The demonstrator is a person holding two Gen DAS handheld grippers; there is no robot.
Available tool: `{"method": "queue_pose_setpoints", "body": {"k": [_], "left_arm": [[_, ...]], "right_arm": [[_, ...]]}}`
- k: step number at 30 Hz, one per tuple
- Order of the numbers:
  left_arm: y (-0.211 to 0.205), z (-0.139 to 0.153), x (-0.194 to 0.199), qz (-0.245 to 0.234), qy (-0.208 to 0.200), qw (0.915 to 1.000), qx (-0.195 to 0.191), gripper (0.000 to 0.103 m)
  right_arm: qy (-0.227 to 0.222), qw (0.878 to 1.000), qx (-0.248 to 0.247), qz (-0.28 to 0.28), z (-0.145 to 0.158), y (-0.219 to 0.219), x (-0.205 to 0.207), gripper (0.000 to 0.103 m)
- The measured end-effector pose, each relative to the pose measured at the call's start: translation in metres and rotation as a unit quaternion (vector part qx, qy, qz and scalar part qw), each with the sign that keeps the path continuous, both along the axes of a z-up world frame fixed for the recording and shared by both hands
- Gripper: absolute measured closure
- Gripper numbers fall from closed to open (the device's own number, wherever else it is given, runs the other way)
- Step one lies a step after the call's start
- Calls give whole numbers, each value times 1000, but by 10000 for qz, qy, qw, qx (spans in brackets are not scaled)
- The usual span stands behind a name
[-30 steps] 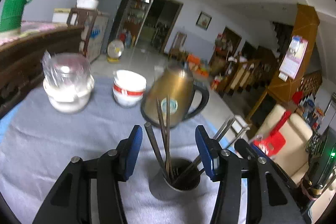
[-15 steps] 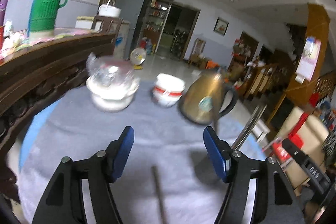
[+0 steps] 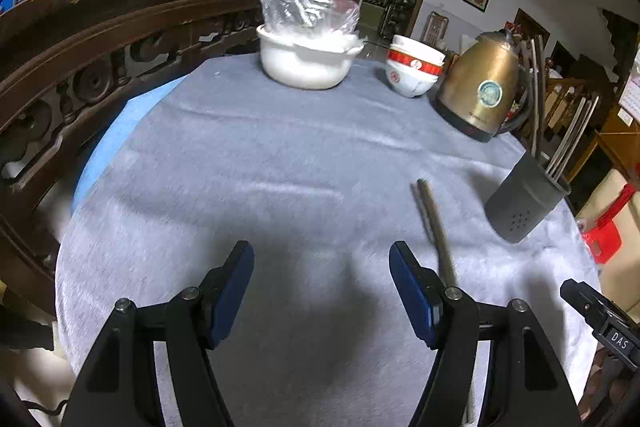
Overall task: Organize utensils
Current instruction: 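Withdraw both open grippers from the holder toward the remaining chopsticks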
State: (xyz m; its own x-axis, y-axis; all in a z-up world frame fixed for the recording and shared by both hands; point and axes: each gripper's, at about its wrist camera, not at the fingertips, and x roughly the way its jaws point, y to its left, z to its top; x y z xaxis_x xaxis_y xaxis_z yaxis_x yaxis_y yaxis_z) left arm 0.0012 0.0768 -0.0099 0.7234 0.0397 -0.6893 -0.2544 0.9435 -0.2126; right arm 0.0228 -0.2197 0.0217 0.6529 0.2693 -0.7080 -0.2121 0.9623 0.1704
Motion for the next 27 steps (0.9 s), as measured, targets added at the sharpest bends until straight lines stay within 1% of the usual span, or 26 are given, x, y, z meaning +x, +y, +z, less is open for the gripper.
{"method": "queue_pose_setpoints", "body": {"k": [6, 10, 14, 16, 18, 22, 27], "left_arm": [[-2, -14, -12, 12, 157, 9997, 199, 32], [-6, -23, -12, -41, 285, 9989, 374, 32], [-6, -29, -13, -19, 317, 9984, 477, 32], [-4, -33, -13, 9, 342, 9983, 463, 32], [1, -40, -12, 35, 506, 9982, 311, 32], [0, -40, -11, -3, 499, 9983, 311, 26], [-5, -41, -8, -118, 586, 9971, 466, 21]], "right_arm": [[294, 9994, -100, 128, -16, 7, -3, 18], [411, 9988, -151, 197, -20, 11, -2, 18], [489, 9981, -198, 310, -21, 18, -1, 18], [530, 9975, -226, 420, -19, 22, -1, 18], [620, 9960, -229, 609, -16, 31, 1, 18], [916, 9905, -156, 1010, -15, 53, 10, 20], [1056, 9847, -214, 1372, -15, 92, 22, 21]]}}
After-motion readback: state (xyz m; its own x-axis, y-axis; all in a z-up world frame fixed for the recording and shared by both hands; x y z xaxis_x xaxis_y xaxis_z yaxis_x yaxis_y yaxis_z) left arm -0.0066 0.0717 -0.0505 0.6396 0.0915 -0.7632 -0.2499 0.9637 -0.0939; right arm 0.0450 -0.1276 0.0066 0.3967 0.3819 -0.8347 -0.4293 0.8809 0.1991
